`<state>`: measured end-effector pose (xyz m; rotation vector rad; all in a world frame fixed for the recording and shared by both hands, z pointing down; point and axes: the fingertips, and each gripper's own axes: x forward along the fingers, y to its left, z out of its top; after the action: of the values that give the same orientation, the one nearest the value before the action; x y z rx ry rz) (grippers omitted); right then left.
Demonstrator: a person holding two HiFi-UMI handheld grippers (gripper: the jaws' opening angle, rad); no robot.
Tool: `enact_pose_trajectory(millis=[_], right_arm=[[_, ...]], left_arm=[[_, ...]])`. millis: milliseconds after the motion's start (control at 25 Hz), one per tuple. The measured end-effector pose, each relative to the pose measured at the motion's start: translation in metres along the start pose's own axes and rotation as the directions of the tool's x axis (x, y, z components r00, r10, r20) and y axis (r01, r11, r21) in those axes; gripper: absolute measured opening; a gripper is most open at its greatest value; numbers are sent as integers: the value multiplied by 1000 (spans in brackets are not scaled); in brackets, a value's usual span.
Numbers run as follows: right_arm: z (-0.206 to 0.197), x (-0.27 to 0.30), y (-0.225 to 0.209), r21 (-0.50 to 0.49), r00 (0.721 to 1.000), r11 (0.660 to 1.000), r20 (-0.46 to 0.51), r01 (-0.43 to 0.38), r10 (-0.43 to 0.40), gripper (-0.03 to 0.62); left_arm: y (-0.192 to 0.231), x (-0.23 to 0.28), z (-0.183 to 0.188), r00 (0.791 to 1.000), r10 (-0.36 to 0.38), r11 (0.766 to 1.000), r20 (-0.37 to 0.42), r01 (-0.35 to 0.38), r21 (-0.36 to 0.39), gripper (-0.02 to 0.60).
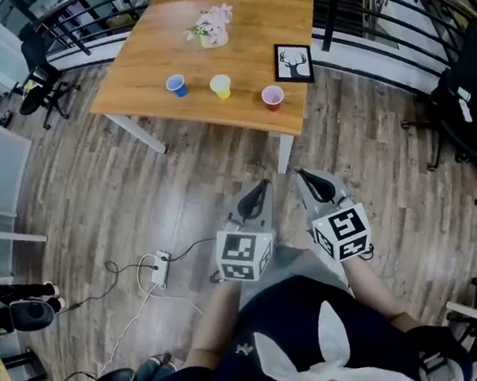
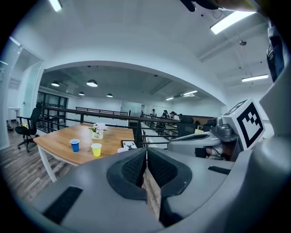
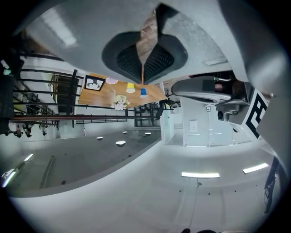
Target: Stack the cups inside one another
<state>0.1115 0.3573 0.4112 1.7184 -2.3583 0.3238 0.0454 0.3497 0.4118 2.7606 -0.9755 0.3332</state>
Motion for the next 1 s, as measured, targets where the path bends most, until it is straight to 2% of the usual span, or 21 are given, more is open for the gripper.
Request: enact_pose_trajectory(millis=[80,240,360,800,1000], right_arm=[[2,8,-1,1,1000,1000,1,-6,6,49],[7,27,-5,9,1000,1000,-3,-8,8,70],[11,48,-13,14,1000,1000,-9,0,1,127],[23,127,-43,4,996,998,-56,68,-68,190],[18,164,-51,-27,989,996,-118,89,-91,229]], left_arm=[[7,5,1,1000,-1,1000,-2,1,-4,21],[24,16,5,1000,-10,1000,-7,10,-9,20],[43,29,9,1000,-17,1000,-12,17,-13,21],[122,71,18,999,-44,999,-23,43,-16,21],[157,86,21,998,-56,998,-14,55,-13,20]])
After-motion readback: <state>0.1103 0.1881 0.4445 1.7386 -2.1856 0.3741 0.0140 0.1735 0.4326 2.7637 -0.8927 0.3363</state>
